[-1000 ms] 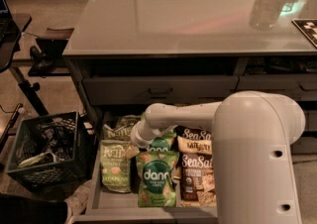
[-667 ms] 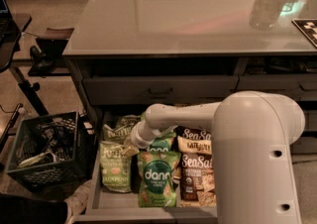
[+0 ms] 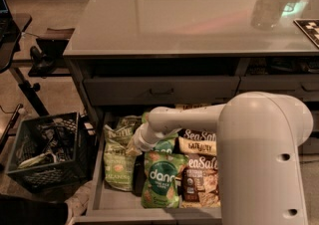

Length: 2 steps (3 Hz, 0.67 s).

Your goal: Pick green jalapeno chip bag from middle drawer and place on counter

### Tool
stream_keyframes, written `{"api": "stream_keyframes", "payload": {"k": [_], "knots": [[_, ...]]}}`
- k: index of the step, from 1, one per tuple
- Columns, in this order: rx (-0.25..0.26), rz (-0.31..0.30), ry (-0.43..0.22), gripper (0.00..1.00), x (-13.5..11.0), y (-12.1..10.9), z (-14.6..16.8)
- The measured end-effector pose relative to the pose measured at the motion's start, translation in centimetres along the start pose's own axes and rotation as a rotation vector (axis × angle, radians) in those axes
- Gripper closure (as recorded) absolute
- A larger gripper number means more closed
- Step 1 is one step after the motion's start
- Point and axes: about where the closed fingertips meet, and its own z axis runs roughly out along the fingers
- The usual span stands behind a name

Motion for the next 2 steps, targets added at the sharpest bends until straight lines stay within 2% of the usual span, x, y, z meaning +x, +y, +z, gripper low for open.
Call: {"api": "stream_keyframes", "payload": {"k": [1, 2], "knots": [[0.000, 0.000, 0.000, 1.00, 0.00, 0.00, 0.00], [-0.021, -0.010, -0.026, 1.00, -0.47, 0.77, -0.61]]}}
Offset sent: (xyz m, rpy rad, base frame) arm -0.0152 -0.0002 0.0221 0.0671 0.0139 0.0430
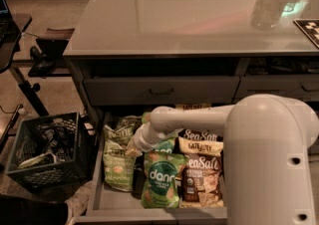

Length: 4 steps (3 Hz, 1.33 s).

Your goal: Pick green jalapeno chip bag from middle drawer and place on counter

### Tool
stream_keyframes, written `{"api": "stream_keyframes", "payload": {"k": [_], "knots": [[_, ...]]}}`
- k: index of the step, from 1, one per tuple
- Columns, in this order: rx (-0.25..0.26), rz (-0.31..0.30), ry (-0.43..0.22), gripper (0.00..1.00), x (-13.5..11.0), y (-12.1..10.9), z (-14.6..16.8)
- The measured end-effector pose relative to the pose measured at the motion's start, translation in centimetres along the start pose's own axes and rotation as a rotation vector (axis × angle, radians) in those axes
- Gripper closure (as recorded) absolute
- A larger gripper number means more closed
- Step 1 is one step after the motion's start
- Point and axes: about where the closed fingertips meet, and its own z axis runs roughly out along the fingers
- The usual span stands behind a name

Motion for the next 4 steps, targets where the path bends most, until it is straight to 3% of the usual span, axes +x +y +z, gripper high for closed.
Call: {"api": "stream_keyframes", "payload": {"k": [2, 3, 4], "knots": [[-0.033, -0.086, -0.095, 1.00, -3.1, 4.0, -6.5], [-0.037, -0.097, -0.204, 1.00, -3.4, 5.1, -10.4], [-0.024, -0.096, -0.361, 1.00, -2.5, 5.5, -15.4]]}}
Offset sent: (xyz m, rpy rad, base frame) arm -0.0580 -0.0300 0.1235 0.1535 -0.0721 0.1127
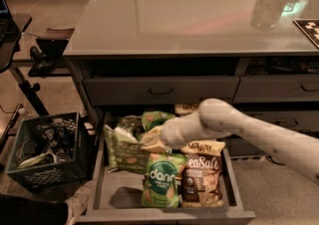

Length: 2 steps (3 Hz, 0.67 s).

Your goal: Pick green jalapeno chip bag from middle drawer and place on counter

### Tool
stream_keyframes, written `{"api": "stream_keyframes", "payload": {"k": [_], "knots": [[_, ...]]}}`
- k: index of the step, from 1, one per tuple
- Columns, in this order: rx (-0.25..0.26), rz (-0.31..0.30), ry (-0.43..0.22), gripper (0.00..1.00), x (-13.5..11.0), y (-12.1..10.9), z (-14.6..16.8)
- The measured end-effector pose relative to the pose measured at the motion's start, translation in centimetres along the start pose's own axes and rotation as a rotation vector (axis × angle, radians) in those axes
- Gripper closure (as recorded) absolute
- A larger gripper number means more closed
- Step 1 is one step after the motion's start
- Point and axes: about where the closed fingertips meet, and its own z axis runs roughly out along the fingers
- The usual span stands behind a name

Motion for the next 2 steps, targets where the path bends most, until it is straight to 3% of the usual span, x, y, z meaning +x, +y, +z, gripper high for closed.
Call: {"api": "stream_keyframes", "payload": {"k": [1, 2], "knots": [[0.056, 0.028, -0.110, 1.00, 0.0, 0.1, -6.6], [0.091, 0.028, -0.163, 1.00, -1.2, 0.2, -10.6]]}}
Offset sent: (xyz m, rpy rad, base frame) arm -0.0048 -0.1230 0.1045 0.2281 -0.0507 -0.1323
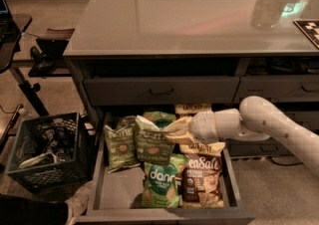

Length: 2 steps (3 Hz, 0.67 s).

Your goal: Pick green jalapeno chip bag from middle drawer and place on counter

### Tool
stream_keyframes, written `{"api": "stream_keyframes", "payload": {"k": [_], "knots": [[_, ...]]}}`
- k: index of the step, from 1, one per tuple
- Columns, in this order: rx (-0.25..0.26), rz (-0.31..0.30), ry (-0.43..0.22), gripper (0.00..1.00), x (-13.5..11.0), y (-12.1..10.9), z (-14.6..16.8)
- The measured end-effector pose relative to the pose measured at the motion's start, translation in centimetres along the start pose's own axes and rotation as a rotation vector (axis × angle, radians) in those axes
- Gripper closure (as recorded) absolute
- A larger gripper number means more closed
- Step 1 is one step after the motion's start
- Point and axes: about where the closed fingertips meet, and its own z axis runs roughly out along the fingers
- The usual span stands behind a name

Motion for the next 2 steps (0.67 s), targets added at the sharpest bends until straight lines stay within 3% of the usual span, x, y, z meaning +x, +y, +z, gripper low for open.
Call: {"api": "stream_keyframes", "payload": {"k": [1, 2], "knots": [[0.044, -0.008, -0.030, 1.00, -1.18, -0.10, -2.30], [0.044, -0.008, -0.030, 1.00, -1.18, -0.09, -2.29]]}}
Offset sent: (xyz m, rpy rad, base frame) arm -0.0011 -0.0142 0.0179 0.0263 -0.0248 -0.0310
